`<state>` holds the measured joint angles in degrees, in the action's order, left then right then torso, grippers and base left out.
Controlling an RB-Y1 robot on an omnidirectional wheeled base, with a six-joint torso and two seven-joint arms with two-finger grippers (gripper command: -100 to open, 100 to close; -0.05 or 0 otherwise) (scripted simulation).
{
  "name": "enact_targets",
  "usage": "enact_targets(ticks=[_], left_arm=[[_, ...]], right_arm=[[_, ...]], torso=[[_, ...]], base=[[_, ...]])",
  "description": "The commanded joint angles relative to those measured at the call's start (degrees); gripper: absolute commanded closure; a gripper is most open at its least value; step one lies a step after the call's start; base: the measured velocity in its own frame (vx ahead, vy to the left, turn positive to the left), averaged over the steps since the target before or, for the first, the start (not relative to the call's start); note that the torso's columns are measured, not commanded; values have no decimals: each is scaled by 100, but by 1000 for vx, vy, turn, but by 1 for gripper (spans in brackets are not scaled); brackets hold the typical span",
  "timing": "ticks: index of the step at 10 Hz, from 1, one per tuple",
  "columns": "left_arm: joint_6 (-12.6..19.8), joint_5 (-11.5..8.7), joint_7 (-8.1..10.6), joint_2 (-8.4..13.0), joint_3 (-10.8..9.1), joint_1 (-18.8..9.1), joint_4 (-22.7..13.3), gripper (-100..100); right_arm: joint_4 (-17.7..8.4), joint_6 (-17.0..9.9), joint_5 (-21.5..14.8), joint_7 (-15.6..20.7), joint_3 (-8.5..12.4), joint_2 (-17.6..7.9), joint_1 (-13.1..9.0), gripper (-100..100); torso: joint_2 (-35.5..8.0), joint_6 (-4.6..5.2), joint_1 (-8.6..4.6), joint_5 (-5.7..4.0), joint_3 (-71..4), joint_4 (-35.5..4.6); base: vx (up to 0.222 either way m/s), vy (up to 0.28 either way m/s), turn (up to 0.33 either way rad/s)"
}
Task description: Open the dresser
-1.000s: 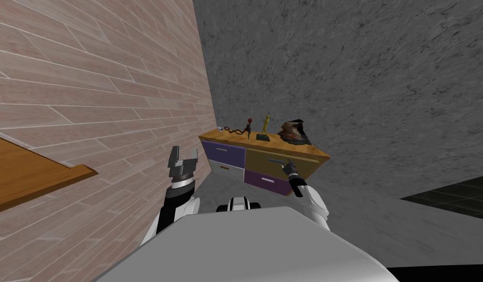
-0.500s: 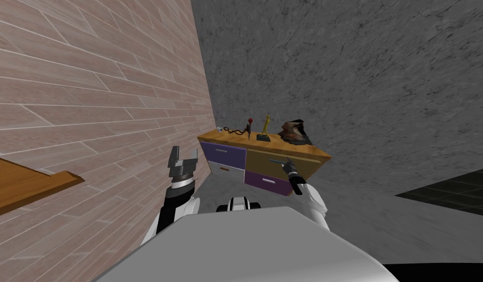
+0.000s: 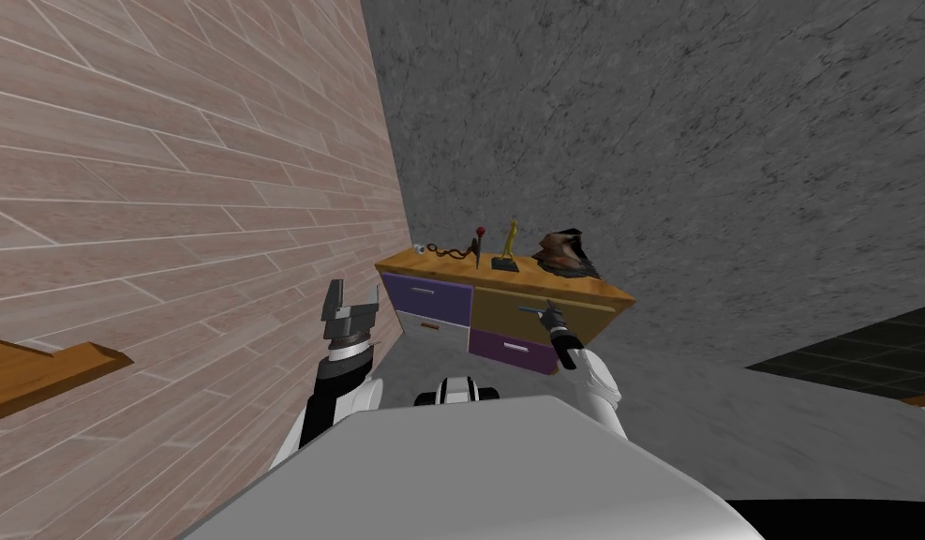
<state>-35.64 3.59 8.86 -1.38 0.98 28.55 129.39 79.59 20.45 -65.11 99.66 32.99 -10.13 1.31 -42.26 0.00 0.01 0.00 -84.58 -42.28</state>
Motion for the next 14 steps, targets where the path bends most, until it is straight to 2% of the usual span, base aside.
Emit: enact_targets(ticks=[1,4,5,8,9,11,13,14], left_arm=[[0,0,0,0,0,0,0,0],[0,0,0,0,0,0,0,0],[0,0,0,0,0,0,0,0],[0,0,0,0,0,0,0,0],[0,0,0,0,0,0,0,0],[0,0,0,0,0,0,0,0],[0,0,0,0,0,-1,0,0],[0,0,0,0,0,-1,0,0]], right_arm=[[-96,62,40,310,54,110,-116,-100],[-192,119,79,610,105,421,-235,-100],[-192,119,79,610,105,421,-235,-100],[-257,157,105,810,138,925,-315,-100],[-257,157,105,810,138,962,-315,-100],[-274,167,112,862,147,1271,-336,-100],[-267,153,103,840,131,1192,-334,-100],[-268,153,103,841,132,1190,-335,100]], torso=[[1,-4,0,-1,0,0],[22,-29,3,-6,-11,4],[25,-30,5,-6,-12,6],[25,-19,-4,-8,-13,8],[14,-7,0,-2,-8,4],[-7,0,-2,-1,5,-2],[-10,1,-5,0,6,-3],[-6,1,-4,-1,4,-2]], base=[[41,41,-71],[34,36,-49],[15,29,-7],[20,18,-13],[25,19,1],[14,11,-11],[2,3,0],[0,0,0]])
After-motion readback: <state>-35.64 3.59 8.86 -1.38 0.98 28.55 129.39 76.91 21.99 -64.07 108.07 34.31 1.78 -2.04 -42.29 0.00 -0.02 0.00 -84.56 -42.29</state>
